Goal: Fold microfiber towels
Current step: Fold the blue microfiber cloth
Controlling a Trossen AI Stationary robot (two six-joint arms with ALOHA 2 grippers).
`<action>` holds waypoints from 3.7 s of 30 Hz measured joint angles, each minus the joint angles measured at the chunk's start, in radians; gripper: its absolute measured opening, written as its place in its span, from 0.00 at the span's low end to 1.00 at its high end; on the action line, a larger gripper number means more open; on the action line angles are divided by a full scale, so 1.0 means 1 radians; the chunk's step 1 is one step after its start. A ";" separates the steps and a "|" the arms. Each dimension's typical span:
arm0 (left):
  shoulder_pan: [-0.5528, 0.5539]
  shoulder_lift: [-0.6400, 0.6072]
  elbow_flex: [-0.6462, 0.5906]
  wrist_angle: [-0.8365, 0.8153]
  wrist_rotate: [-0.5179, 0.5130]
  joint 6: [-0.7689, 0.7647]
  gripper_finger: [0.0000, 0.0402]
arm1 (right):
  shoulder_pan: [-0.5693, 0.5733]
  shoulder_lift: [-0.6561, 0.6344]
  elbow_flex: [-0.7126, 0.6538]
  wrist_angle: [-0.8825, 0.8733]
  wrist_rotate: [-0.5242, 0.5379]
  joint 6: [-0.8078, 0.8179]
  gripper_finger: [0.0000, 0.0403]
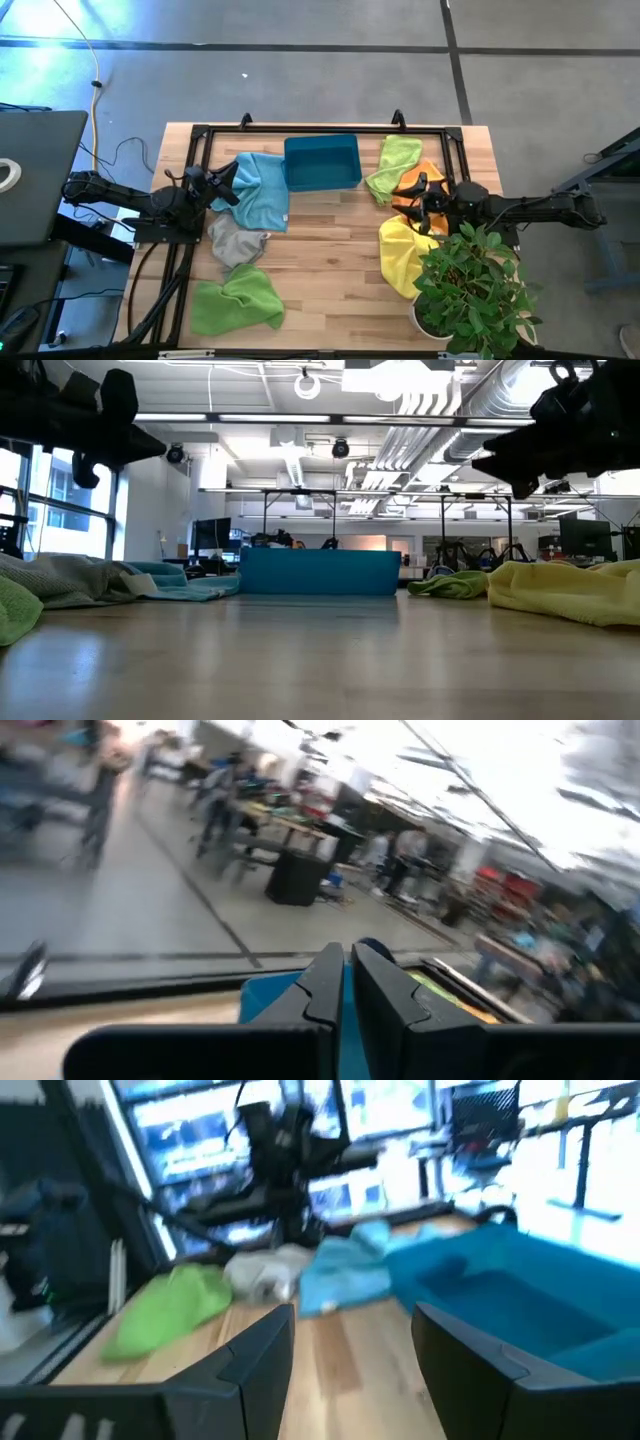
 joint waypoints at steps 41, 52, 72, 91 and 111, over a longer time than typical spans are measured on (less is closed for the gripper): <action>0.001 0.848 0.507 -0.054 0.332 0.045 0.04 | 0.000 0.532 0.422 -0.135 0.171 -0.024 0.49; 0.076 1.142 0.544 -0.073 0.368 -0.199 0.04 | 0.000 0.713 0.423 -0.136 0.172 0.087 0.49; 0.196 1.378 0.545 -0.355 0.447 -0.531 0.04 | 0.000 0.797 0.424 -0.127 0.172 0.108 0.49; -0.017 1.400 0.546 -0.151 0.942 -0.464 0.04 | -0.002 0.809 0.424 -0.125 0.245 0.005 0.49; -0.049 1.395 0.592 -0.055 1.170 -0.340 0.04 | -0.002 0.809 0.424 -0.089 0.091 -0.008 0.49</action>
